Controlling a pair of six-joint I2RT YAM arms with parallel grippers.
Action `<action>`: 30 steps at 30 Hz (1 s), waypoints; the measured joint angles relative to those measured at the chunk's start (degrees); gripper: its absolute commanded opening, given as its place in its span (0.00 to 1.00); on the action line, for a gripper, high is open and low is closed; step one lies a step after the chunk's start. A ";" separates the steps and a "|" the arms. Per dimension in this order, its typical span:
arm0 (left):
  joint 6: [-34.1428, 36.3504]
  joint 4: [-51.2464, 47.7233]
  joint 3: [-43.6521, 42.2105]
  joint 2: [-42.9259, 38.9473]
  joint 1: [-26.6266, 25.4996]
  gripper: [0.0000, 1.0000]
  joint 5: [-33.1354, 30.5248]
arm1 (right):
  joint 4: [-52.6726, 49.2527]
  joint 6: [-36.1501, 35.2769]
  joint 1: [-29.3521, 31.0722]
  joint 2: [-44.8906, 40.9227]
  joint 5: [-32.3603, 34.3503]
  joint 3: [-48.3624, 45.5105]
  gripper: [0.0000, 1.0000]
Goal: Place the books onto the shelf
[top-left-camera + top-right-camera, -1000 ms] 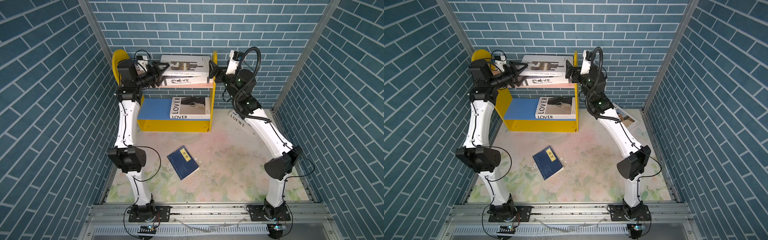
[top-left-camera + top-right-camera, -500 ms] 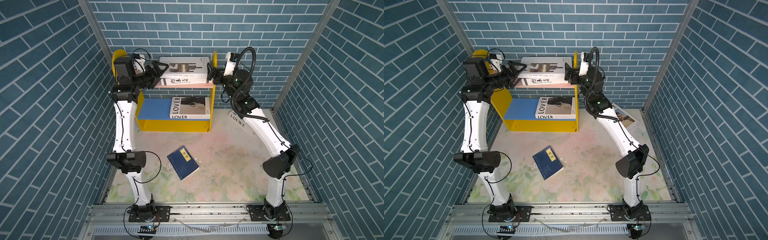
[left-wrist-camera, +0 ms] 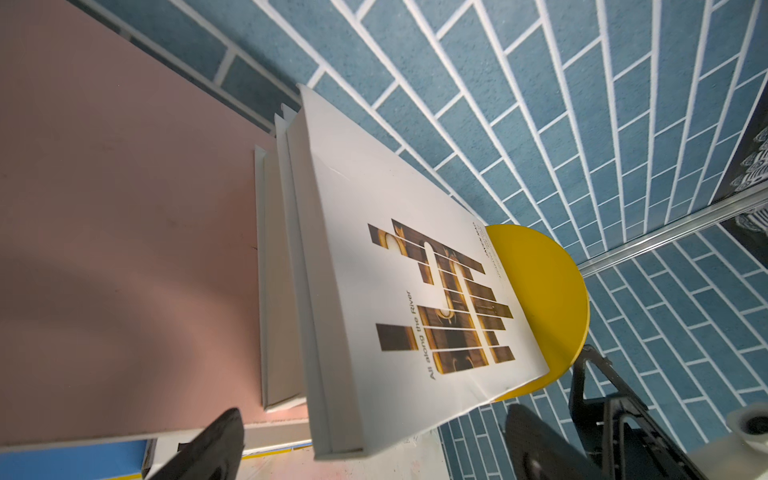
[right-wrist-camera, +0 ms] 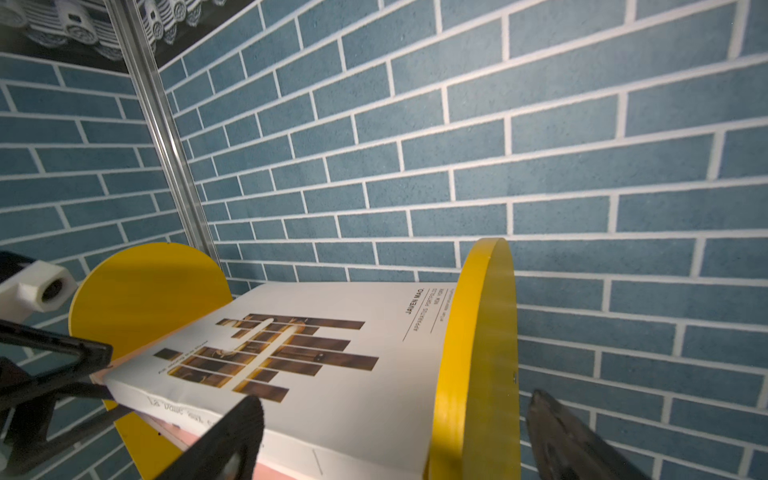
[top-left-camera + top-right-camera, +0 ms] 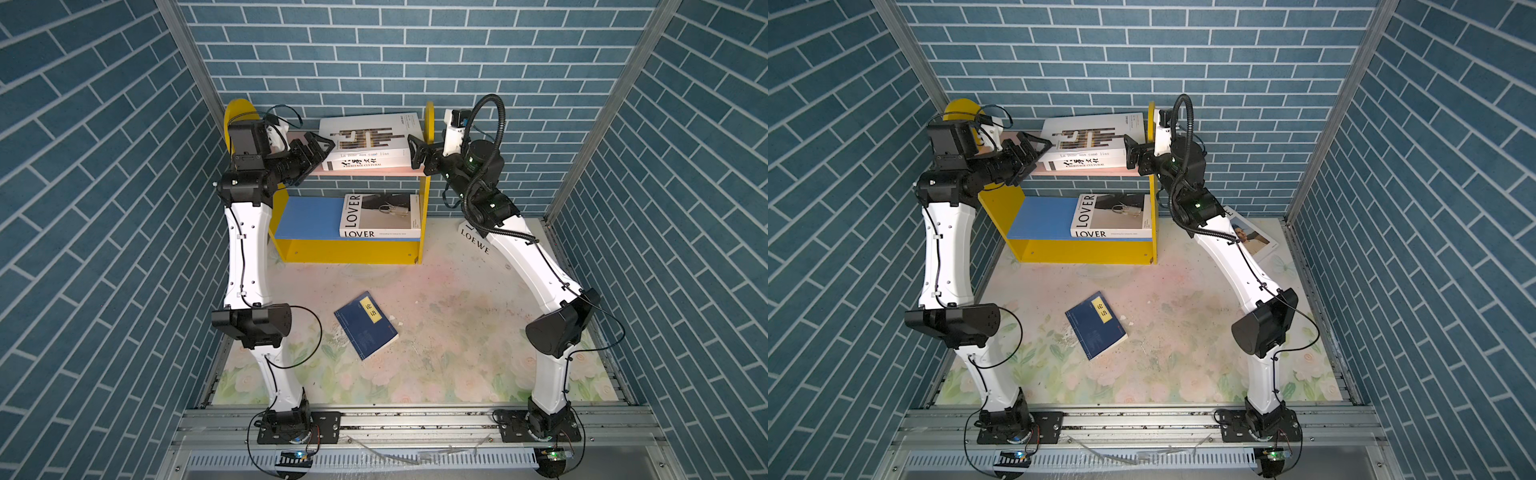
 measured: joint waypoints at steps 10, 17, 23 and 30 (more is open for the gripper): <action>18.10 -1.49 -6.75 -6.12 0.04 0.99 1.20 | -9.07 -1.40 -2.73 0.00 -4.74 0.13 0.99; 24.83 1.46 -10.80 -8.79 0.04 0.90 -0.11 | -10.14 -1.38 -2.95 0.11 -5.62 1.09 0.99; 25.99 3.69 -10.78 -6.69 0.04 0.84 -1.31 | -9.92 -1.33 -2.95 0.76 -5.53 4.33 0.98; 26.03 5.38 -10.08 -3.93 0.02 0.80 -1.40 | -9.92 -1.29 -2.95 1.99 -5.64 5.27 0.96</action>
